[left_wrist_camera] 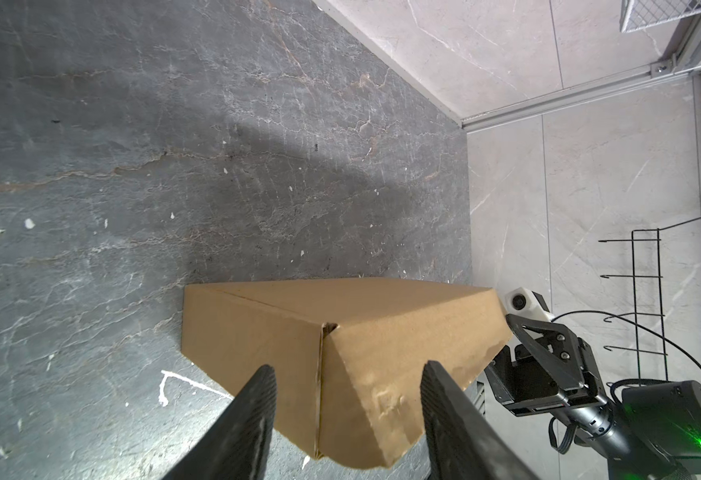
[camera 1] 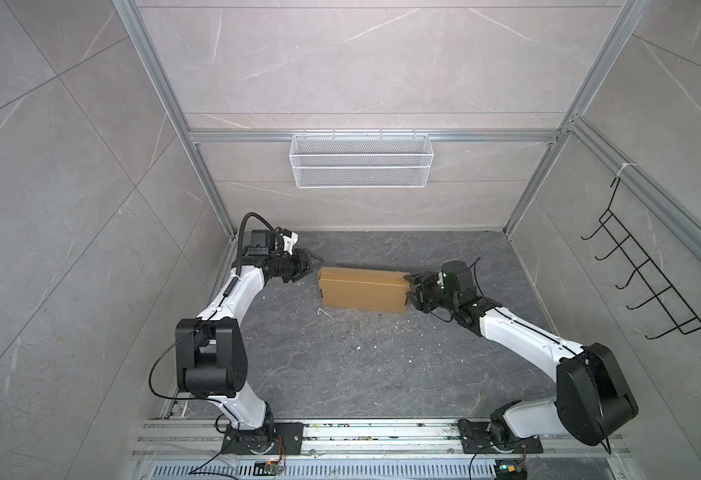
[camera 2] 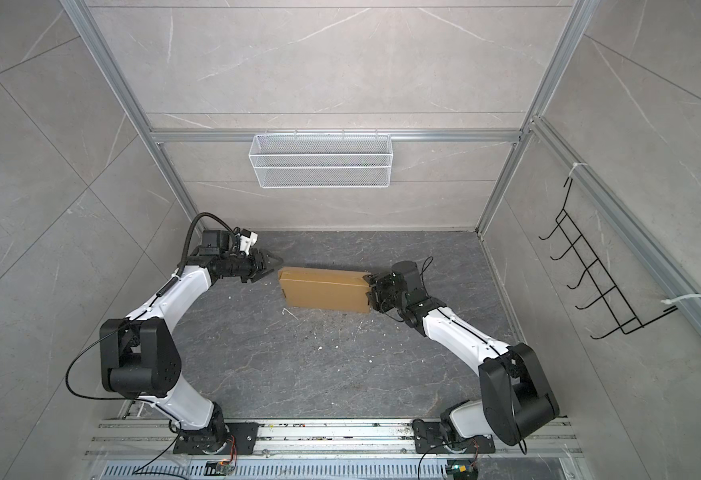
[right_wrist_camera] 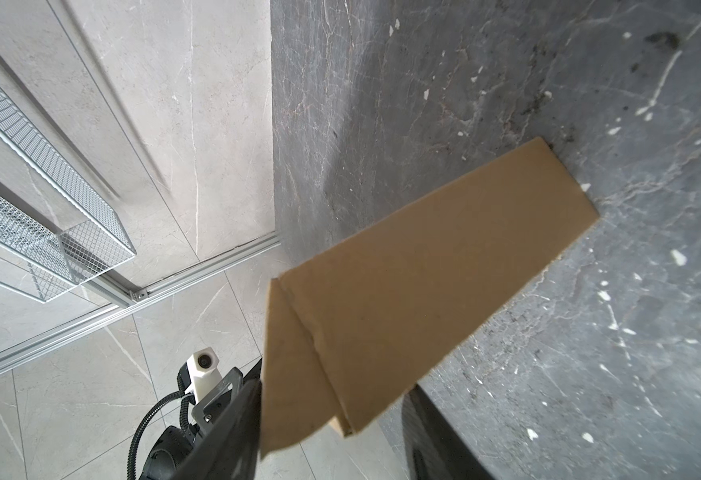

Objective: Fold the paper box

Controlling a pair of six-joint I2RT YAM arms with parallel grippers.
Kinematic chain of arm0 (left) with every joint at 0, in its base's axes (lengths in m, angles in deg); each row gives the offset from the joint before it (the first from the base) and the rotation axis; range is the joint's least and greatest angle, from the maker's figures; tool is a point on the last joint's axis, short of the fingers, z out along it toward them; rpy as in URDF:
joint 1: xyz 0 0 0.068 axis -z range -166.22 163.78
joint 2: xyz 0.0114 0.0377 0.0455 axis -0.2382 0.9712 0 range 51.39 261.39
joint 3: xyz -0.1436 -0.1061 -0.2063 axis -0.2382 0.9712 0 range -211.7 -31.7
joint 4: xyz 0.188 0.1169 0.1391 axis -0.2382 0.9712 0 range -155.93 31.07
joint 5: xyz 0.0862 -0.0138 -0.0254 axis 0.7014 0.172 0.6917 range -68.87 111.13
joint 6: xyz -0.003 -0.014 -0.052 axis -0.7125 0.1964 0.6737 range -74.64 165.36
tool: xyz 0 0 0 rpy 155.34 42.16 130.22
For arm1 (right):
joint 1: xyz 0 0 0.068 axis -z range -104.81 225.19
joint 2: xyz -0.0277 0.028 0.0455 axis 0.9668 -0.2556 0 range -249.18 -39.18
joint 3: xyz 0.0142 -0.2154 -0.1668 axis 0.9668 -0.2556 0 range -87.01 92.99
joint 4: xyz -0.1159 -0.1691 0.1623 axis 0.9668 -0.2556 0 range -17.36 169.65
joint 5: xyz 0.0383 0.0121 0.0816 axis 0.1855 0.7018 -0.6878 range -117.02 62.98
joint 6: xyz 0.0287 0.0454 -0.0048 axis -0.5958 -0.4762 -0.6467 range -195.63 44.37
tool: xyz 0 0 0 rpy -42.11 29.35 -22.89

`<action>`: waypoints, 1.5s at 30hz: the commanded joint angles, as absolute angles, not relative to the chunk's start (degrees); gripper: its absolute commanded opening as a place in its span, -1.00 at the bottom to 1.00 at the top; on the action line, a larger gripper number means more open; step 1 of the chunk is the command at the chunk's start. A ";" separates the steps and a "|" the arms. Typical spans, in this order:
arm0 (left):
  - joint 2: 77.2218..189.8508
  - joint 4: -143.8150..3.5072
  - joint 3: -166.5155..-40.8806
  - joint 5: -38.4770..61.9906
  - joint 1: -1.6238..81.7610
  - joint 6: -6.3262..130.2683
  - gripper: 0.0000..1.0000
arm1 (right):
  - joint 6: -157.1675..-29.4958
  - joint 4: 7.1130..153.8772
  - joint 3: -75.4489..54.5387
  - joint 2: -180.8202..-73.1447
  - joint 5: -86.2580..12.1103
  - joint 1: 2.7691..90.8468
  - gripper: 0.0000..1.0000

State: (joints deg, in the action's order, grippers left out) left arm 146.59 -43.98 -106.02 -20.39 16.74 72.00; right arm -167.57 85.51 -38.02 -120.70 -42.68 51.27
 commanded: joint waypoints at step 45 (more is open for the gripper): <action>144.27 -46.25 -101.99 -23.35 16.50 72.60 0.02 | -159.13 77.48 -37.64 -124.61 -39.95 49.99 -0.07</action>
State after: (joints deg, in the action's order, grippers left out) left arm 146.50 -45.81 -101.98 -22.12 16.37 72.02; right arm -160.86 84.44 -37.01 -122.12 -40.91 50.77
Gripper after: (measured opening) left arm 0.509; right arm 0.464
